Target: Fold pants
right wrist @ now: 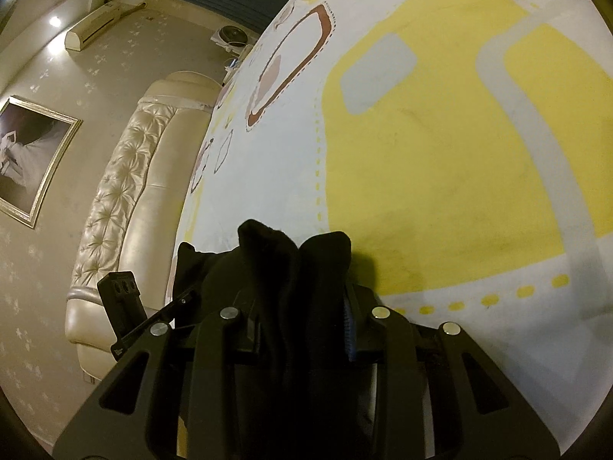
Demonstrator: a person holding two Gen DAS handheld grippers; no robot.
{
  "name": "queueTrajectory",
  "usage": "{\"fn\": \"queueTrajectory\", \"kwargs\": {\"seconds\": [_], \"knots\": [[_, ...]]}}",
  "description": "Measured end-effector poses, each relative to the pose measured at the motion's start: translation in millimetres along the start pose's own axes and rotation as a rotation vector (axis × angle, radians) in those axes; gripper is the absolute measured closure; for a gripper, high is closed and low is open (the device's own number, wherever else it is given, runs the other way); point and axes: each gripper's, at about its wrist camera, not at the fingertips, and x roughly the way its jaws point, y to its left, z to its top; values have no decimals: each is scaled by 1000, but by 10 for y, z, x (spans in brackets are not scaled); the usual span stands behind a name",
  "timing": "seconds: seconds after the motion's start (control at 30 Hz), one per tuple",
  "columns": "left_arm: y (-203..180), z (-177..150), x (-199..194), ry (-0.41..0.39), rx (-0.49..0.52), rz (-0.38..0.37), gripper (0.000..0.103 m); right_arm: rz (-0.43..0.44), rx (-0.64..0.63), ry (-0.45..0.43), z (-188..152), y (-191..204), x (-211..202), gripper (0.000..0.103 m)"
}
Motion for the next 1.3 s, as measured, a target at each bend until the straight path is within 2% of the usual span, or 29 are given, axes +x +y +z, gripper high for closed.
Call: {"fn": "queueTrajectory", "kwargs": {"seconds": [0.33, 0.37, 0.43, 0.47, 0.5, 0.63, 0.83, 1.0, 1.1, 1.3], "knots": [[13, 0, 13, -6, -9, -16, 75, 12, 13, -5, -7, 23, -19, 73], [14, 4, 16, -4, -8, -14, 69, 12, 16, -6, -9, 21, -19, 72], [39, 17, 11, -4, -22, 7, 45, 27, 38, -5, -11, 13, -24, 66], [66, 20, -1, -11, -34, 28, 25, 39, 49, -5, -13, 5, -38, 64], [99, 12, -28, -23, -48, 33, 24, 44, 58, -6, -22, 14, -49, 61], [216, -69, -151, -19, -89, -16, 24, 27, 66, -29, -72, 60, -194, 44], [347, -406, -417, 7, -145, -97, 23, 4, 85, -70, -271, 7, -572, 33], [411, -798, -622, 17, -208, -177, 21, -25, 78, -71, -617, -27, -829, 29], [384, -974, -684, 28, -224, -233, 21, -6, 86, -76, -808, -55, -897, 29], [209, -1086, -689, 25, -215, -242, 19, 23, 89, -80, -1000, -12, -836, 28]]}}
